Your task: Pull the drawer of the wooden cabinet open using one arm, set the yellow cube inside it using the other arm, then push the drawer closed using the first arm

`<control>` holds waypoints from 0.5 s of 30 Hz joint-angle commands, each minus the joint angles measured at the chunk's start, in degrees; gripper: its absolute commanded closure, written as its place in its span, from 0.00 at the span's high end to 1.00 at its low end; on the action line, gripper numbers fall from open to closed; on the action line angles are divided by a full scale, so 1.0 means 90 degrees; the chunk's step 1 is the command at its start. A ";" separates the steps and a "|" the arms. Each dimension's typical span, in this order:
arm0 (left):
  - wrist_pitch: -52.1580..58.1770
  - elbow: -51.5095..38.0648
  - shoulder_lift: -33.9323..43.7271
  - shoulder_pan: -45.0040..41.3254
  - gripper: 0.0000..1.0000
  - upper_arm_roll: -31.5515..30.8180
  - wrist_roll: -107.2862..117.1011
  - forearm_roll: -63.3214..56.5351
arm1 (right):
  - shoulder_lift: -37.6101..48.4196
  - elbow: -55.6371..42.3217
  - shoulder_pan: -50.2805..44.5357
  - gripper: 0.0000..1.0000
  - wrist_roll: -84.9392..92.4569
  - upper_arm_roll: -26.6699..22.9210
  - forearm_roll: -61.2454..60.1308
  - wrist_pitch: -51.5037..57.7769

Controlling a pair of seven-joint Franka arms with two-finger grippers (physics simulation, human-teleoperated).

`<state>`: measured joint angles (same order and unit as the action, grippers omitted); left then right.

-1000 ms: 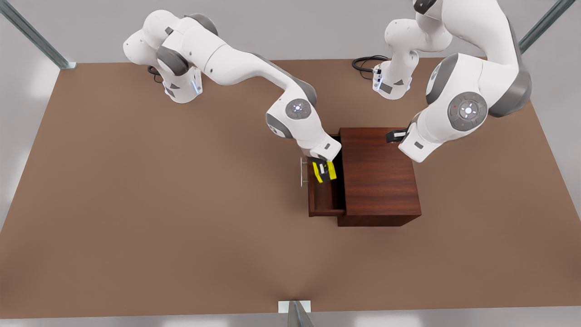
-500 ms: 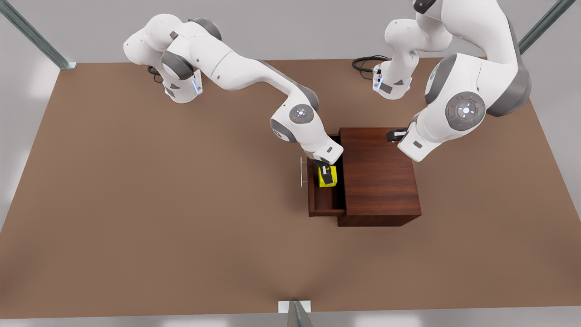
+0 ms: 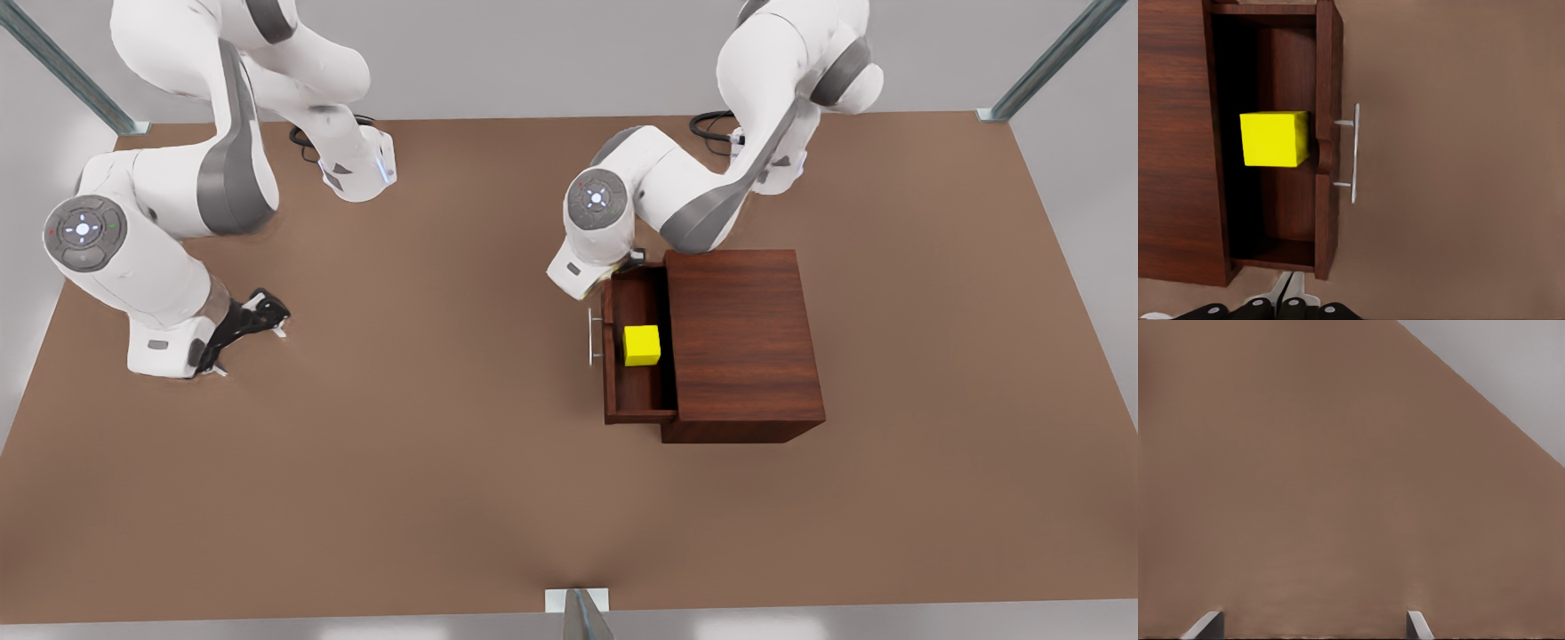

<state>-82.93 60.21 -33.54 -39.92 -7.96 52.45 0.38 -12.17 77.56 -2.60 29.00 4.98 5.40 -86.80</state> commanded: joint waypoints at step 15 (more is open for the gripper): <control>-0.3989 0.0273 -0.1478 -0.0350 0.21 0.0074 1.0383 -0.0414 | 0.0229 0.0777 0.0533 1.00 -0.3017 -0.0016 -0.0522 0.0426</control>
<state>-115.71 62.29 -47.01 -43.30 -7.11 108.48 -3.74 -10.15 84.65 2.34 13.59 4.86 1.37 -82.46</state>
